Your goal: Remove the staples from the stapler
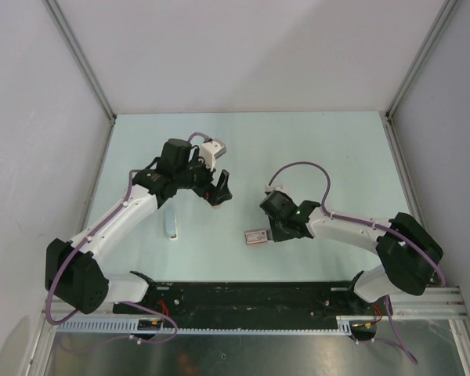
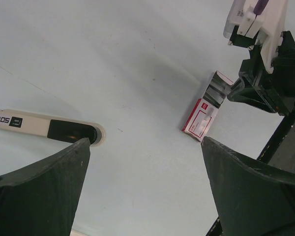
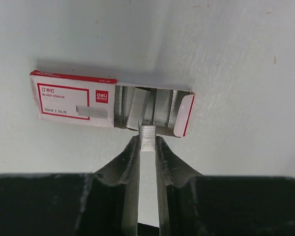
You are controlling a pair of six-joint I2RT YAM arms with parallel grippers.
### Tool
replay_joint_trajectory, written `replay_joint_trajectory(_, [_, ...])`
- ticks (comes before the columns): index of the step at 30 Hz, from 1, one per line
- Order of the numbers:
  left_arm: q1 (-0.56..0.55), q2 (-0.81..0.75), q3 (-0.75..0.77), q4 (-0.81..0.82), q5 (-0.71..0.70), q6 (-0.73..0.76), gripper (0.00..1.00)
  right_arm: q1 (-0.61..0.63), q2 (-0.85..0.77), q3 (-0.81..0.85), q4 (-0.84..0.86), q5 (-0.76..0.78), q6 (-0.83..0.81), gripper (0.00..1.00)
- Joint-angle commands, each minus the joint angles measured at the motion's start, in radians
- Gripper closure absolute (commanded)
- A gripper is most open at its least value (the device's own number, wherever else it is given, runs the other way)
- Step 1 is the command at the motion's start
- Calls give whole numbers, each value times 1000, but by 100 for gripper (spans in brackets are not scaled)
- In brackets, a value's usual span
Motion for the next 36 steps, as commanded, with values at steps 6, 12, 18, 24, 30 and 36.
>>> replay_joint_trajectory(6, [-6, -30, 0, 5, 14, 45, 1, -5, 22, -17, 41, 17, -18, 100])
replay_joint_trajectory(12, [-6, -32, -2, 3, 16, 49, 1, -11, 31, -17, 52, 13, -22, 100])
replay_joint_trajectory(18, [-6, -33, -6, 1, 17, 52, 1, -18, 40, -17, 59, 11, -28, 100])
replay_joint_trajectory(24, [-6, -35, -8, 0, 22, 55, 0, -23, 52, -17, 65, 9, -33, 100])
replay_joint_trajectory(30, [-5, -38, -6, -4, 28, 54, 1, -28, 59, -17, 77, 3, -35, 99])
replay_joint_trajectory(36, [-5, -38, -6, -6, 28, 55, 0, -27, 58, -17, 79, 1, -36, 95])
